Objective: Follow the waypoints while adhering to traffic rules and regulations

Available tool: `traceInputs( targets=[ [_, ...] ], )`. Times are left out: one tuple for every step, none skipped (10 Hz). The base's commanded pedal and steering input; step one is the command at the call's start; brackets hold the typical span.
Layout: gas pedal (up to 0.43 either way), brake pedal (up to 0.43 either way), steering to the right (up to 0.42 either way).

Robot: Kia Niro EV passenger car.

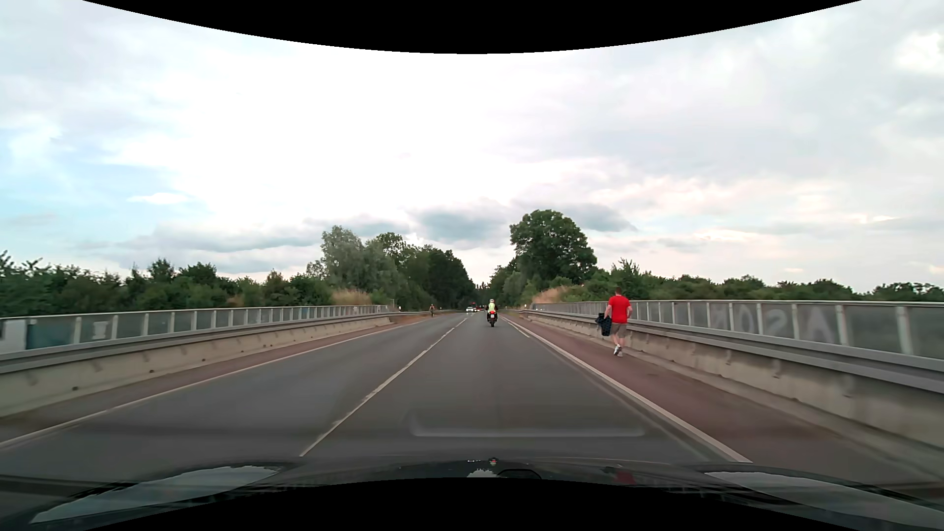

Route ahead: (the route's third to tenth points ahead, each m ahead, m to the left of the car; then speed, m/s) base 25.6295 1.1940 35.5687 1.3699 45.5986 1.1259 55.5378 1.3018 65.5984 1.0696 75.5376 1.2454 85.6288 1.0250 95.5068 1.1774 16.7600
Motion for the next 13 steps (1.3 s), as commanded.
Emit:
traceInputs(
  targets=[
    [0.157,0.0,0.0],
    [0.15,0.0,0.0],
    [0.15,0.0,0.0],
    [0.15,0.0,0.0],
    [0.15,0.0,0.0],
    [0.15,0.0,0.0],
    [0.157,0.0,0.0],
    [0.169,0.0,0.0],
    [0.177,0.0,0.0],
    [0.177,0.0,0.0],
    [0.177,0.0,0.0],
    [0.177,0.0,0.0],
    [0.177,0.0,0.0]
  ],
)
